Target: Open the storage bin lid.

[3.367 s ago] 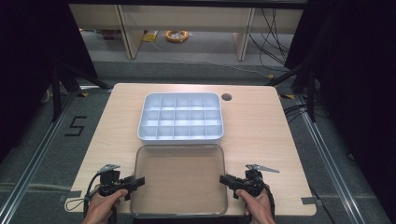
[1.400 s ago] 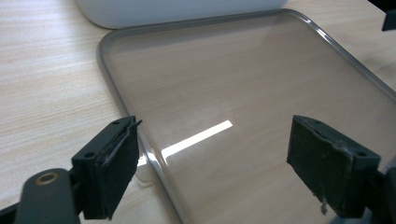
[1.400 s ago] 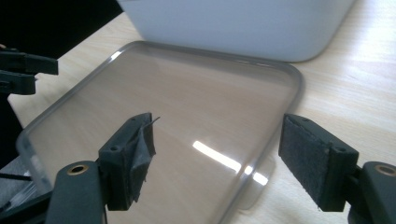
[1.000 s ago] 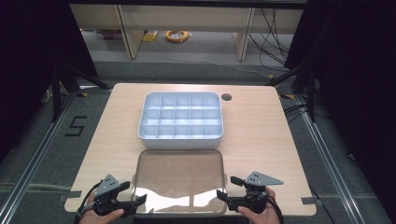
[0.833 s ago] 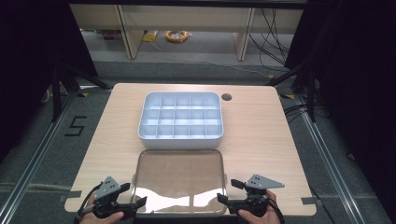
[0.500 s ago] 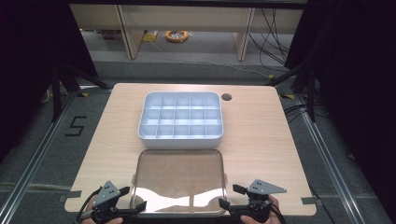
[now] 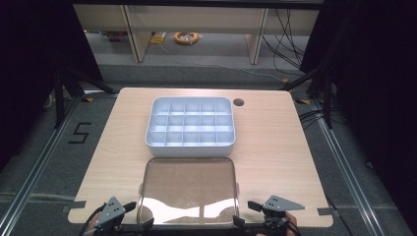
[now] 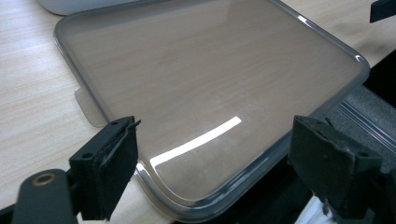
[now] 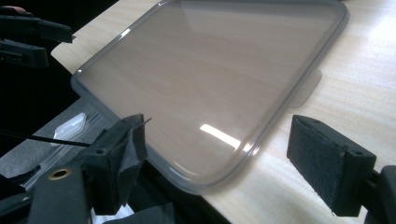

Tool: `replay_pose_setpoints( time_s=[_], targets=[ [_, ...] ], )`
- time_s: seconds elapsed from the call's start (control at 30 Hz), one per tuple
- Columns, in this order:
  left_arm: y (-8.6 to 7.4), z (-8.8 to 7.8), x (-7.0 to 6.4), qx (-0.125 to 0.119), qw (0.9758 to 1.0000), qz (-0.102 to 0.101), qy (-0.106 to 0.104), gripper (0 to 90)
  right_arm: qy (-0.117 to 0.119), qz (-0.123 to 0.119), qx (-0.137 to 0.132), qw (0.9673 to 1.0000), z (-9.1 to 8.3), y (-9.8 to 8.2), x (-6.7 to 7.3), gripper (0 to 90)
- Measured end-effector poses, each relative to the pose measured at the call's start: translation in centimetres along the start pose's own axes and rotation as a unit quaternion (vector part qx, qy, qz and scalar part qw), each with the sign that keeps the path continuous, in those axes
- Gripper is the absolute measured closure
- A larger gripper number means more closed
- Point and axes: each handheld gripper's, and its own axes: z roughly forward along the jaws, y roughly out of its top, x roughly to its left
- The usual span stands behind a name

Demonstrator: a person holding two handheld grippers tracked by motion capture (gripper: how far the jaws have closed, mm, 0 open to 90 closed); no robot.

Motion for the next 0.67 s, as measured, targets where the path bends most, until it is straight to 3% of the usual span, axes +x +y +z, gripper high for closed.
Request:
replay_pose_setpoints(
  time_s=[0.03,0.1,0.3,0.37,0.4,0.43,0.47,0.5,0.53,0.6,0.67],
  targets=[
    [-0.06,-0.1,-0.07,0.001,1.0,0.001,0.001,15.8,0.004,0.022,0.002,0.9997,-0.04,-0.14,0.31,20.7],
    [-0.26,-0.23,-0.34,0.0,1.0,-0.007,0.002,15.8,-0.004,-0.004,0.005,1.0,-0.13,-0.23,0.05,20.7],
    [-0.67,-0.84,-0.43,0.005,1.0,0.001,0.004,15.8,0.003,0.01,0.005,0.9999,-0.17,-0.65,0.5,20.6],
    [-0.83,-0.87,-0.47,0.007,1.0,-0.004,0.005,15.8,-0.005,-0.011,0.007,0.9999,-0.34,-0.67,0.36,20.6],
    [-0.87,-0.95,-0.4,0.012,0.9999,0.002,0.01,15.8,-0.005,0.012,0.017,0.9998,-0.36,-0.7,0.73,20.5],
    [-0.92,-0.9,-0.57,0.003,1.0,-0.008,0.003,15.8,0.008,0.018,0.012,0.9997,-0.3,-0.77,0.82,20.4],
    [-0.94,-0.97,-0.58,0.006,1.0,-0.007,0.003,15.8,0.005,-0.002,0.01,0.9999,-0.19,-0.81,0.54,20.5],
    [-0.97,-0.97,-0.58,0.006,0.9999,-0.009,0.002,15.8,0.005,-0.002,0.01,0.9999,-0.19,-0.81,0.54,20.5],
    [-1.01,-0.98,-0.46,0.008,0.9999,-0.011,0.0,15.8,0.006,0.021,0.016,0.9996,-0.29,-0.9,0.93,20.4],
    [-1.02,-0.95,-0.41,0.007,0.9999,-0.013,0.003,15.8,0.007,0.005,0.015,0.9998,-0.23,-0.86,0.66,20.4],
    [-1.02,-0.95,-0.43,0.006,0.9998,-0.016,0.003,15.8,0.006,0.007,0.018,0.9998,-0.23,-0.88,0.69,20.4]
  ],
)
